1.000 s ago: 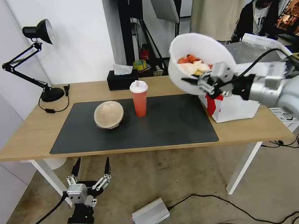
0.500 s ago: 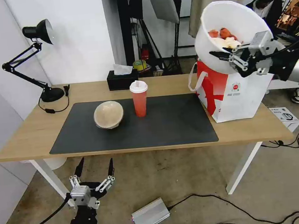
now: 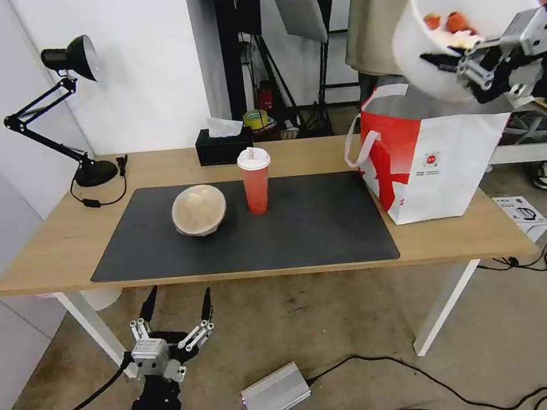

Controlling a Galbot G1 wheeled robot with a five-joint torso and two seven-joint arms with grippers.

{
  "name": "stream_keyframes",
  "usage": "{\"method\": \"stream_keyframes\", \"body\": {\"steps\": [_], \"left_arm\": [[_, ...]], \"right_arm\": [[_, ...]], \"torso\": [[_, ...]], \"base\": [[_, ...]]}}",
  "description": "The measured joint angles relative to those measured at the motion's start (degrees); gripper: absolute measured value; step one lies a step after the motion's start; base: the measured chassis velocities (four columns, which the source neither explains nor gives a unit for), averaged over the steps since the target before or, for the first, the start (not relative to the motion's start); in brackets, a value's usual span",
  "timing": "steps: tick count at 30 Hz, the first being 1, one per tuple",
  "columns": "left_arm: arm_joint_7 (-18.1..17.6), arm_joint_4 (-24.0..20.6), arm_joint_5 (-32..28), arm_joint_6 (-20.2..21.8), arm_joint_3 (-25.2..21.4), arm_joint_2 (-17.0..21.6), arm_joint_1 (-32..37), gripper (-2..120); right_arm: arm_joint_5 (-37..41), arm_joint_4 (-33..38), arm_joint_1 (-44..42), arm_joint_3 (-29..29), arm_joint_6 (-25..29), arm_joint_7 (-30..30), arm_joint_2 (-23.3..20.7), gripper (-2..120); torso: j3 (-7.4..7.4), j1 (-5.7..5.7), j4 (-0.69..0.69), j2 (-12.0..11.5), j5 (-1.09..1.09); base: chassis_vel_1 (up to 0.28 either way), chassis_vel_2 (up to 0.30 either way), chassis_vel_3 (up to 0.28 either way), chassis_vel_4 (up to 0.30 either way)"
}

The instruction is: Pick up the trash from the table and place it into the takeout bag.

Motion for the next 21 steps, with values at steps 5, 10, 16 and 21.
{"method": "stream_keyframes", "body": {"steps": [5, 10, 16, 21], "left_arm": [[0.2, 0.0, 0.0, 0.0, 0.0, -0.1, -0.1, 100], [0.4, 0.4, 0.1, 0.1, 0.2, -0.4, -0.2, 100], [0.6, 0.5, 0.0, 0.1, 0.0, -0.4, -0.2, 100], [0.7, 1.0, -0.2, 0.1, -0.3, -0.3, -0.3, 100]], "right_arm": [[-0.7, -4.8, 4.1, -3.4, 0.7, -0.8, 0.5, 0], [-1.4, -8.4, 9.0, -8.5, 0.8, -0.8, 1.6, 0], [-3.5, -12.4, 13.0, -13.5, 1.2, -0.8, 4.2, 0], [-5.3, -16.0, 15.7, -16.3, 2.1, -0.8, 6.2, 0]], "torso": [[0.00, 0.00, 0.00, 0.0, 0.00], [0.00, 0.00, 0.00, 0.0, 0.00], [0.00, 0.00, 0.00, 0.0, 0.00], [0.00, 0.01, 0.00, 0.0, 0.00]], "base": [[0.000, 0.000, 0.000, 0.000], [0.000, 0.000, 0.000, 0.000], [0.000, 0.000, 0.000, 0.000], [0.000, 0.000, 0.000, 0.000]]}}
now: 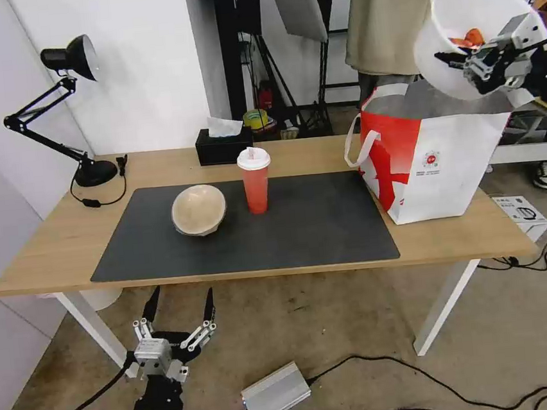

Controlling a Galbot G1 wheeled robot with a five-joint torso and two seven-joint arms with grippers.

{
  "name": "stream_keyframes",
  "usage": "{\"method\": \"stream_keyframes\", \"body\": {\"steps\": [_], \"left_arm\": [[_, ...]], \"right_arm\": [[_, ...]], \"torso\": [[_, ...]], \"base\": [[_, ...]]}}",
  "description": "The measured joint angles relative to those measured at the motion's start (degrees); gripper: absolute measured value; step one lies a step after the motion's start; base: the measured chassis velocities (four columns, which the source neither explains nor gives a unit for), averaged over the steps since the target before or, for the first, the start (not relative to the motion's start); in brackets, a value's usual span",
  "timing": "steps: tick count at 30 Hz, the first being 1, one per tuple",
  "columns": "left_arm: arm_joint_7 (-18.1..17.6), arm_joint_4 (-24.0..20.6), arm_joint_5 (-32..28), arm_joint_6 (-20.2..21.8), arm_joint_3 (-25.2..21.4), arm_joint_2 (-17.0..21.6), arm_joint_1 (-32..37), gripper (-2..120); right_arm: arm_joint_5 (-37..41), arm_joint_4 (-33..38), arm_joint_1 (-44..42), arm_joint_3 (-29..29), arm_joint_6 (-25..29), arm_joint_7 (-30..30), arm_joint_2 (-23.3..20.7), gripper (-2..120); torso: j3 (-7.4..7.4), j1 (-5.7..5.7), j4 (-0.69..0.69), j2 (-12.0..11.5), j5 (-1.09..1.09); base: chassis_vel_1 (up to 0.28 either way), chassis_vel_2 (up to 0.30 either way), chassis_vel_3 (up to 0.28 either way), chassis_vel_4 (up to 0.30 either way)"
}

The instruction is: Pick up the trash from the table and place it into the takeout bag.

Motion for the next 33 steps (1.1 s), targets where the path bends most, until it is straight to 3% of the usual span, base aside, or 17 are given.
{"method": "stream_keyframes", "body": {"steps": [13, 24, 33], "left_arm": [[0.2, 2.3, -0.1, 0.0, 0.2, 0.0, -0.8, 100], [0.4, 3.3, -0.1, 0.0, 0.0, -0.3, -1.0, 100], [0.4, 4.4, -0.3, -0.7, -0.7, -0.3, -1.3, 100]], "right_arm": [[-3.6, -8.0, 6.0, -5.2, 2.2, -0.1, 4.6, 0], [-8.0, -13.7, 8.7, -7.0, 3.9, -0.4, 10.3, 0], [-10.6, -18.0, 9.4, -7.8, 6.1, -0.7, 12.3, 0]], "torso": [[0.00, 0.00, 0.00, 0.0, -0.01], [0.00, 0.00, 0.00, 0.0, -0.01], [0.00, -0.01, -0.01, 0.0, -0.01]], "base": [[0.000, 0.000, 0.000, 0.000], [0.000, 0.000, 0.000, 0.000], [0.000, 0.000, 0.000, 0.000]]}}
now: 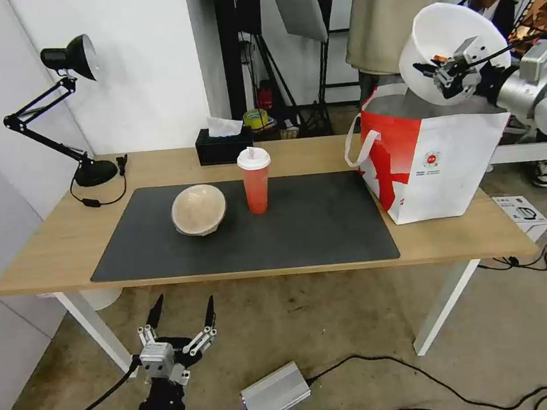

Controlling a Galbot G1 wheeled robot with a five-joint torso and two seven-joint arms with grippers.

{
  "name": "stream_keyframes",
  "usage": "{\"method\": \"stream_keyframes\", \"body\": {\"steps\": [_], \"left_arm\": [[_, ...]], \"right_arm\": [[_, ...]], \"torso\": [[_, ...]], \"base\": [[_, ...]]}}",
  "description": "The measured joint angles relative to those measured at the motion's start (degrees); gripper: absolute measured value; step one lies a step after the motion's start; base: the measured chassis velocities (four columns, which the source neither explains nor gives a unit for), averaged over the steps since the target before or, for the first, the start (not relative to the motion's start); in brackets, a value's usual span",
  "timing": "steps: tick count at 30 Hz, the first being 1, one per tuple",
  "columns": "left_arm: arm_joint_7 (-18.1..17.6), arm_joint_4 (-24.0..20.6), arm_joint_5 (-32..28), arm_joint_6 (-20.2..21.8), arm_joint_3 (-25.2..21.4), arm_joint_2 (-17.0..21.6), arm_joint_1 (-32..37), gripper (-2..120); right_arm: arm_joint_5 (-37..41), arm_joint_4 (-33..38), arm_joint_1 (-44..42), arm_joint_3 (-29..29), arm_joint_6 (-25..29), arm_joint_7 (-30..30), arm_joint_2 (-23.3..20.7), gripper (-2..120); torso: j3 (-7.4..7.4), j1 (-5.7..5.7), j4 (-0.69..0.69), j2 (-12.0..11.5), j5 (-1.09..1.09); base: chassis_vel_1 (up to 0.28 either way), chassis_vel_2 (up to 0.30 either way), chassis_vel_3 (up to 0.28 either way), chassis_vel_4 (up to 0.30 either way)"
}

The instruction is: Pick up the trash from the table and place it into the takeout bag.

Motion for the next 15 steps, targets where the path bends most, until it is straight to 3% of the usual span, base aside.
{"method": "stream_keyframes", "body": {"steps": [15], "left_arm": [[0.2, 1.6, 0.1, -0.1, 0.5, -0.3, -0.9, 100]], "right_arm": [[-3.0, -3.7, 0.4, 0.0, 1.9, -0.1, 2.8, 0]], "torso": [[0.00, 0.00, 0.01, 0.0, 0.00]], "base": [[0.000, 0.000, 0.000, 0.000]]}}
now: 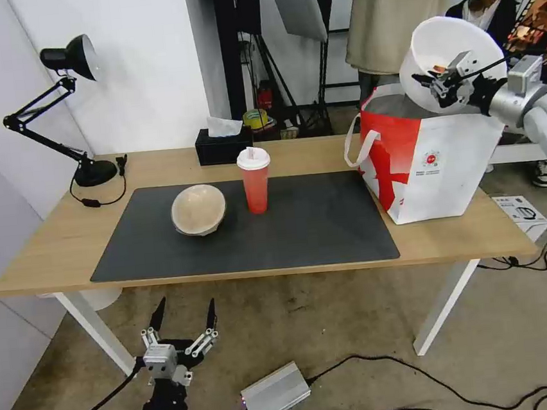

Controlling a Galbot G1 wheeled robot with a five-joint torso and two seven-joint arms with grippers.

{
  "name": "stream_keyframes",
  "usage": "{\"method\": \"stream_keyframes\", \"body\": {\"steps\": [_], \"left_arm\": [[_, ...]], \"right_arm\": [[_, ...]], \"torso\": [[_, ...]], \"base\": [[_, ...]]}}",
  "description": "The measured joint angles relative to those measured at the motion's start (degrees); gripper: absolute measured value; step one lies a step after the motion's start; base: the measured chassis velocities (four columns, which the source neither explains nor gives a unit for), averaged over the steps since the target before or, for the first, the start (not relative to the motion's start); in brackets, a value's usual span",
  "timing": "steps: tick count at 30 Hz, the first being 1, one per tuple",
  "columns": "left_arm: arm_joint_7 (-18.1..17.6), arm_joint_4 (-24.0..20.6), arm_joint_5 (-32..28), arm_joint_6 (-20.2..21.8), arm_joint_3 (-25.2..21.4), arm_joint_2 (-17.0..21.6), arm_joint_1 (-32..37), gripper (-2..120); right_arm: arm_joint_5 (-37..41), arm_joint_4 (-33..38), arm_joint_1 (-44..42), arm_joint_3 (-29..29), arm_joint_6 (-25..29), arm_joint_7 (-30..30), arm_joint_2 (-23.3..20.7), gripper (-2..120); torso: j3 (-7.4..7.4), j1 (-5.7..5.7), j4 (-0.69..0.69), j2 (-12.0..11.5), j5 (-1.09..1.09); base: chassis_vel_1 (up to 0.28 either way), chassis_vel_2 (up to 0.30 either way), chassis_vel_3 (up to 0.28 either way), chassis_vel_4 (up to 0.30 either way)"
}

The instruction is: Pick up the trash from the table and place it into the takeout bag.

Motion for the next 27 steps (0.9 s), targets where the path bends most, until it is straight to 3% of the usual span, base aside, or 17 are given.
{"method": "stream_keyframes", "body": {"steps": [27], "left_arm": [[0.2, 2.2, 0.0, -0.3, 0.3, 0.0, -0.9, 100]], "right_arm": [[-3.4, -7.2, 3.4, -0.1, 2.8, 0.2, 3.8, 0]], "torso": [[-0.01, 0.00, -0.01, 0.0, 0.00]], "base": [[0.000, 0.000, 0.000, 0.000]]}}
